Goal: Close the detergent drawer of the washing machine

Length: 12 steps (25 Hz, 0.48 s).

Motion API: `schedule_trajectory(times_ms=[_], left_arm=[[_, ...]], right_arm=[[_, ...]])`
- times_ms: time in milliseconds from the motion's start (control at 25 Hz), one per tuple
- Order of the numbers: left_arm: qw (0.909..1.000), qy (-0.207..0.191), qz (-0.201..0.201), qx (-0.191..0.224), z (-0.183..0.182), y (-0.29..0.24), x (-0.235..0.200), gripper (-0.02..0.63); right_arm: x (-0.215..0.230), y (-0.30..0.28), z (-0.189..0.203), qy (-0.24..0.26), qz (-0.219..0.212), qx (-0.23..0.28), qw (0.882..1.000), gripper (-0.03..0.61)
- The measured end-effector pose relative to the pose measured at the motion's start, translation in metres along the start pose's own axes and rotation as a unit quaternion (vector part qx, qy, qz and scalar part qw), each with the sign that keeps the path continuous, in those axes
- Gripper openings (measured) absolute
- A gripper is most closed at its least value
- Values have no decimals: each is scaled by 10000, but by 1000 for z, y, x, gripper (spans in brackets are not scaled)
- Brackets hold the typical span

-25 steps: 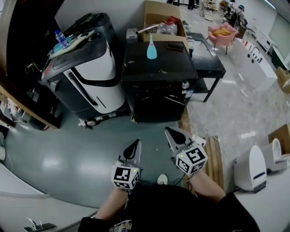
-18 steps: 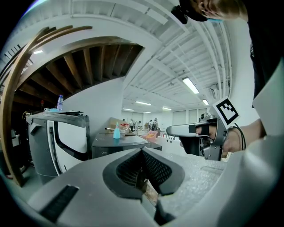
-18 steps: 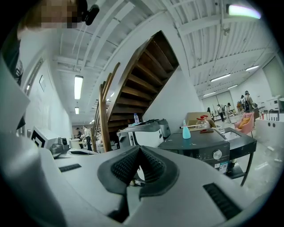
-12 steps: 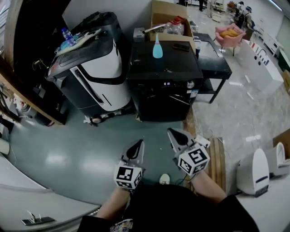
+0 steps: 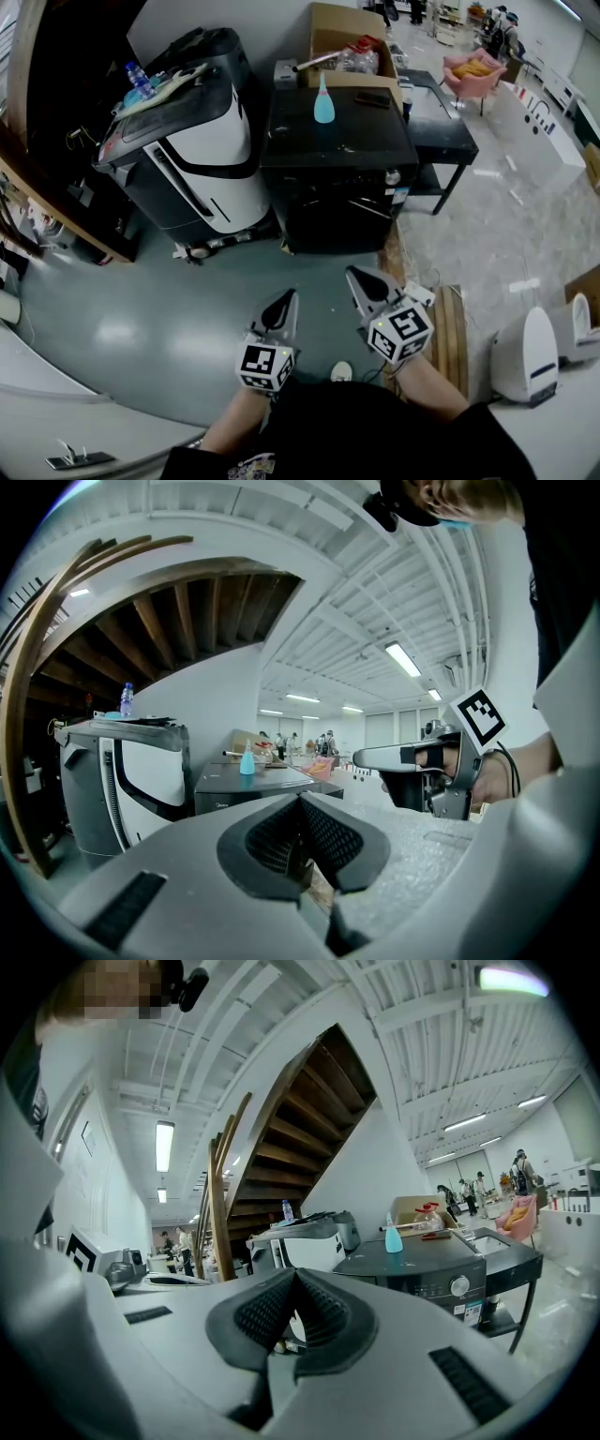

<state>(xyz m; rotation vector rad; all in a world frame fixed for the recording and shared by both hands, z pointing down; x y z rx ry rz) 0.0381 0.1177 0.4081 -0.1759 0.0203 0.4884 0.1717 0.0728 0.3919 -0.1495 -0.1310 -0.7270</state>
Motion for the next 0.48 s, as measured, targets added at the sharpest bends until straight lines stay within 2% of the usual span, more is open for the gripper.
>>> schedule_trajectory(times_ms=[480], left_arm=[[10000, -23, 22, 2, 0, 4, -1, 3]], right_arm=[[-4, 2, 1, -57, 36, -58, 10000, -3]])
Point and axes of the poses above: the fingertips, and each gripper's own axes: y backward along the fingers, x to its right, z out of its underside, the point moved 2 cm from there along y, backward along the fingers, and after that the axes turned 1 degree about z, right-handed, at the moved point
